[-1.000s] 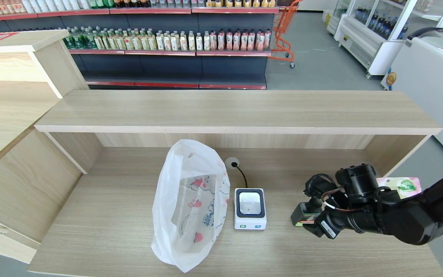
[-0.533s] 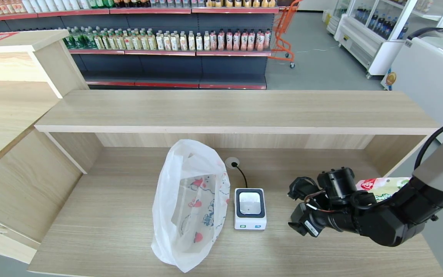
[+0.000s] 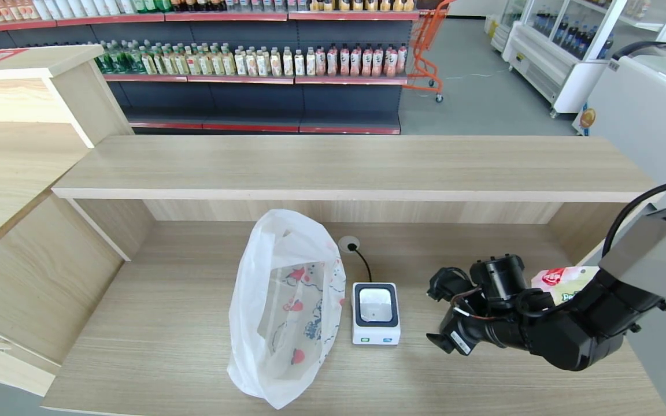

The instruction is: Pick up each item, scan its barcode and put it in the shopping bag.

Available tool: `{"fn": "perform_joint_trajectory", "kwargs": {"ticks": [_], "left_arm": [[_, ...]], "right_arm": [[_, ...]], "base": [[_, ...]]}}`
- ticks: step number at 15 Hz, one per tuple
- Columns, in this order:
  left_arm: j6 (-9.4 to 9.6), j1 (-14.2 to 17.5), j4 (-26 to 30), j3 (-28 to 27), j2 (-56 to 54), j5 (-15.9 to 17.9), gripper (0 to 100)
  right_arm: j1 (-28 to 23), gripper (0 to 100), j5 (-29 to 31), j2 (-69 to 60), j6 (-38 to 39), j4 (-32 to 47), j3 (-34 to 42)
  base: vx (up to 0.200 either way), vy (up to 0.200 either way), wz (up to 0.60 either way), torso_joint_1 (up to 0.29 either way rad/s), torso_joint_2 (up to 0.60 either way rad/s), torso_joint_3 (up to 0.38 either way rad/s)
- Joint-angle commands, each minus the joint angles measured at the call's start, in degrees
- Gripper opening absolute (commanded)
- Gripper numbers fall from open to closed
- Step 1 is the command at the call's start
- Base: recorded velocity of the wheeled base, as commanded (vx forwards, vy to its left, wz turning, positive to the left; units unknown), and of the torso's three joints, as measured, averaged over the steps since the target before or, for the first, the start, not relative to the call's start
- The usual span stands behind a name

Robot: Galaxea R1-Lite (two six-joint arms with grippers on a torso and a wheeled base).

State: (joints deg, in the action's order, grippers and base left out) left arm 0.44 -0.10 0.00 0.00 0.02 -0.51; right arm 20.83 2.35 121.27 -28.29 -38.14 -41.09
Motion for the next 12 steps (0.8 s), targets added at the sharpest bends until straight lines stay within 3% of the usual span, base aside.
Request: {"fn": "perform_joint_trajectory", "kwargs": {"ticks": [1, 4, 5, 12], "left_arm": [[0.00, 0.0, 0.0, 0.0, 0.0, 0.0, 100], [0.00, 0.0, 0.0, 0.0, 0.0, 0.0, 100], [0.00, 0.0, 0.0, 0.0, 0.1, 0.0, 100], [0.00, 0.0, 0.0, 0.0, 0.1, 0.0, 100]], "right_arm": [[0.0, 100, -0.3, 1.2, 0.3, -0.4, 0.0], [0.1, 100, -0.8, 2.7, 3.0, -2.9, 0.8], [0.1, 0, -0.8, 3.2, 3.9, -3.5, 0.5], [0.4, 0, -0.9, 1.8, 5.1, -5.2, -0.7]], "base": [[0.000, 0.000, 0.00, 0.000, 0.00, 0.000], [0.000, 0.000, 0.00, 0.000, 0.00, 0.000], [0.000, 0.000, 0.00, 0.000, 0.00, 0.000], [0.000, 0.000, 0.00, 0.000, 0.00, 0.000]]}}
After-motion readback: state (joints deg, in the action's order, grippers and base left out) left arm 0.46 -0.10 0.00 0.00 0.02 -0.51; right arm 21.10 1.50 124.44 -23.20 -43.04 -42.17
